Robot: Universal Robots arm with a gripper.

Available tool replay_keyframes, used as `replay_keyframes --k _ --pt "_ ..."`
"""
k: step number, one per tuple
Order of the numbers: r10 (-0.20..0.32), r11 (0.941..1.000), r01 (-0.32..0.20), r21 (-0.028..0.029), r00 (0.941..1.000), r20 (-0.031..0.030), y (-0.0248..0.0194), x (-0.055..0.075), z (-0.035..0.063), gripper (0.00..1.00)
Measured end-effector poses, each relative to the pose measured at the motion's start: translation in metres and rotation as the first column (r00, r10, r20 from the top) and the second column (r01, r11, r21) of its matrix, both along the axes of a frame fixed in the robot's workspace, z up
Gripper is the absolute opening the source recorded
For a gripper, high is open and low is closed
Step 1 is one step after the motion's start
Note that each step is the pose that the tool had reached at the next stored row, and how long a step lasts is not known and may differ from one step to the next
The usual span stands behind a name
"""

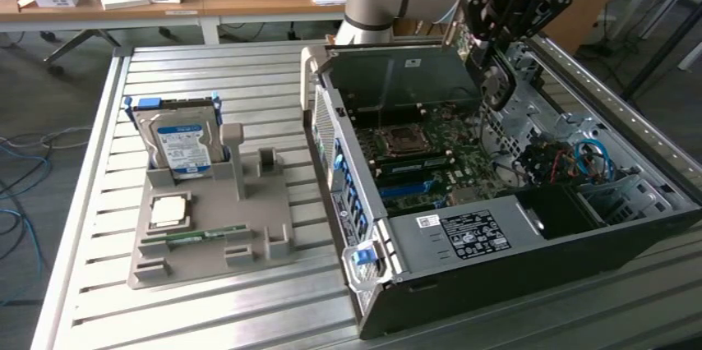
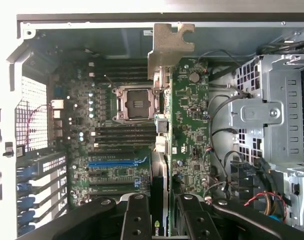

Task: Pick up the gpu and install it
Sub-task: 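Pick up the gpu and move the gpu toward the slot, then insert the gpu into the slot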

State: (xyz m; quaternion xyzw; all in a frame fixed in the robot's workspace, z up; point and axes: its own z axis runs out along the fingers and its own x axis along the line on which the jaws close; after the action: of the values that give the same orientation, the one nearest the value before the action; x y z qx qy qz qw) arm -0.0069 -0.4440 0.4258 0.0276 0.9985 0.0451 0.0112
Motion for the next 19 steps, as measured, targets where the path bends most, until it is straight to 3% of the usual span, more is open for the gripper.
replay_keyframes --k 19 --pt "0.002 1.0000 -0.002 0.0000 1.0000 0.0000 0.0000 0.0007 0.0000 0.26"
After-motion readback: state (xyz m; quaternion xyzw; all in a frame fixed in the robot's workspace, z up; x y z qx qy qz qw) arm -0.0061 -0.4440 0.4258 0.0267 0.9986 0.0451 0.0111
